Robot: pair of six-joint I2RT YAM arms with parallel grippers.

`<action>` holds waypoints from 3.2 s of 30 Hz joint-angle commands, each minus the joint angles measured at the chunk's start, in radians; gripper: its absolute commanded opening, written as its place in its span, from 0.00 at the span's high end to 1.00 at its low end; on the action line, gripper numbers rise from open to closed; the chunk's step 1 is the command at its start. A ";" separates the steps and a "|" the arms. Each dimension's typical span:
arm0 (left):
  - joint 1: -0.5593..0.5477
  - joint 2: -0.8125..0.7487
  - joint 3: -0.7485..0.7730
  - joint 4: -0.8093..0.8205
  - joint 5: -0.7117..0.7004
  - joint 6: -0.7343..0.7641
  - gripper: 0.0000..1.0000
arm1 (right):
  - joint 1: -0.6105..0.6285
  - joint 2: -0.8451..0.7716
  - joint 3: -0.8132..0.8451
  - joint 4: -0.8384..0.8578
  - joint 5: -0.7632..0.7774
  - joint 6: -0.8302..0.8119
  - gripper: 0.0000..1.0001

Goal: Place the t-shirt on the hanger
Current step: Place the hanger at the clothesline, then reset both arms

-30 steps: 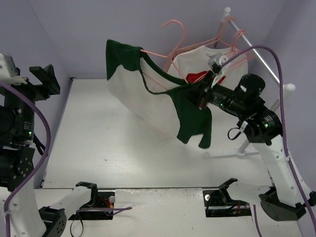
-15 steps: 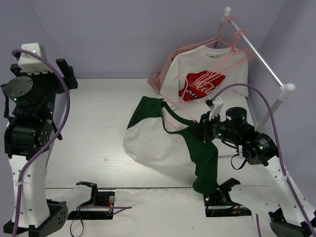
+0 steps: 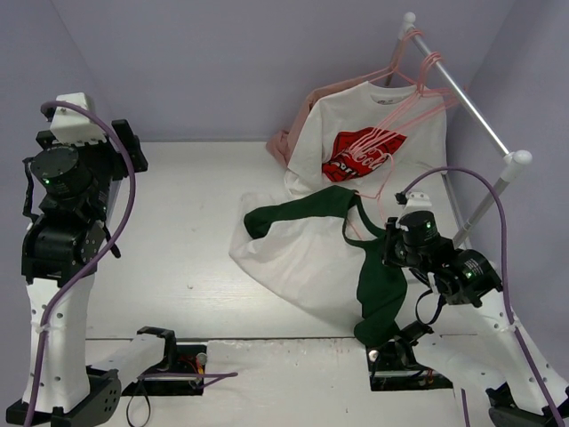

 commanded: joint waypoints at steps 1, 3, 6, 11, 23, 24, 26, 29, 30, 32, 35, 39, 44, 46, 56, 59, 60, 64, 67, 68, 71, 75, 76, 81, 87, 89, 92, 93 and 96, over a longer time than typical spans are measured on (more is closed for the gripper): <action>0.005 -0.026 -0.005 0.059 -0.026 -0.023 0.21 | -0.001 0.001 0.013 -0.023 0.264 0.110 1.00; 0.007 -0.029 -0.013 0.058 -0.017 -0.028 0.21 | -0.002 -0.001 0.027 -0.036 0.323 0.132 1.00; 0.005 -0.030 -0.027 0.061 -0.006 -0.030 0.21 | -0.004 -0.015 0.094 -0.039 0.457 0.178 1.00; 0.006 -0.006 -0.018 0.067 0.022 -0.023 0.21 | -0.003 0.023 0.184 -0.027 0.651 0.258 1.00; 0.001 0.064 -0.022 0.105 0.088 -0.046 0.21 | 0.072 0.189 0.310 0.135 0.886 0.268 1.00; -0.002 0.067 -0.022 0.105 0.090 -0.046 0.21 | 0.074 0.204 0.319 0.146 0.906 0.261 1.00; -0.008 0.073 -0.021 0.108 0.098 -0.048 0.21 | 0.075 0.235 0.334 0.164 0.957 0.254 1.00; -0.013 0.077 -0.016 0.108 0.104 -0.050 0.21 | 0.069 0.311 0.374 0.180 1.012 0.257 1.00; -0.014 0.076 -0.017 0.108 0.104 -0.050 0.21 | 0.054 0.322 0.378 0.187 1.012 0.262 1.00; -0.017 0.073 -0.019 0.108 0.102 -0.046 0.21 | 0.010 0.357 0.385 0.192 0.984 0.277 1.00; -0.021 0.064 -0.027 0.107 0.099 -0.040 0.21 | -0.046 0.387 0.387 0.220 0.946 0.280 1.00; -0.023 0.051 -0.042 0.105 0.094 -0.036 0.21 | -0.113 0.432 0.398 0.260 0.894 0.271 1.00; -0.026 0.039 -0.051 0.105 0.093 -0.037 0.21 | -0.157 0.504 0.423 0.298 0.796 0.273 1.00; -0.026 0.032 -0.058 0.105 0.094 -0.036 0.21 | -0.159 0.531 0.412 0.315 0.786 0.296 1.00; -0.028 -0.014 -0.101 0.084 0.096 -0.036 0.21 | -0.165 0.577 0.381 0.366 0.726 0.312 0.62; -0.030 -0.025 -0.102 0.079 0.099 -0.036 0.21 | -0.165 0.552 0.404 0.379 0.707 0.263 0.28; -0.028 -0.027 -0.101 0.077 0.099 -0.037 0.21 | -0.165 0.542 0.413 0.380 0.702 0.242 0.17; -0.030 -0.040 -0.094 0.066 0.090 -0.029 0.21 | -0.165 0.480 0.428 0.383 0.646 0.185 0.01; -0.028 -0.055 -0.081 0.053 0.085 -0.022 0.21 | -0.163 0.389 0.432 0.385 0.565 0.120 0.00; -0.029 -0.061 -0.078 0.050 0.083 -0.020 0.21 | -0.163 0.361 0.431 0.385 0.541 0.092 0.00; -0.029 -0.079 -0.076 0.039 0.075 -0.009 0.21 | -0.163 0.282 0.423 0.392 0.474 -0.004 0.00; -0.028 -0.101 -0.090 0.026 0.066 -0.003 0.21 | -0.163 0.151 0.380 0.395 0.369 -0.139 0.00; -0.028 -0.107 -0.093 0.022 0.065 -0.002 0.21 | -0.163 0.125 0.368 0.395 0.352 -0.153 0.00; -0.033 -0.143 -0.131 0.005 0.049 0.018 0.21 | -0.163 -0.051 0.267 0.400 0.301 -0.248 0.00; -0.043 -0.170 -0.166 -0.016 0.000 0.058 0.21 | -0.163 -0.261 0.137 0.400 0.328 -0.326 0.00; -0.047 -0.180 -0.175 -0.022 -0.017 0.068 0.21 | -0.165 -0.329 0.102 0.400 0.337 -0.337 0.00; -0.050 -0.195 -0.207 -0.028 -0.022 0.067 0.21 | -0.164 -0.397 0.077 0.400 0.357 -0.334 0.00; -0.049 -0.199 -0.221 -0.027 -0.022 0.066 0.21 | -0.162 -0.420 0.068 0.399 0.365 -0.339 0.00; -0.048 -0.218 -0.257 -0.029 -0.028 0.070 0.21 | -0.161 -0.452 0.046 0.394 0.389 -0.348 0.00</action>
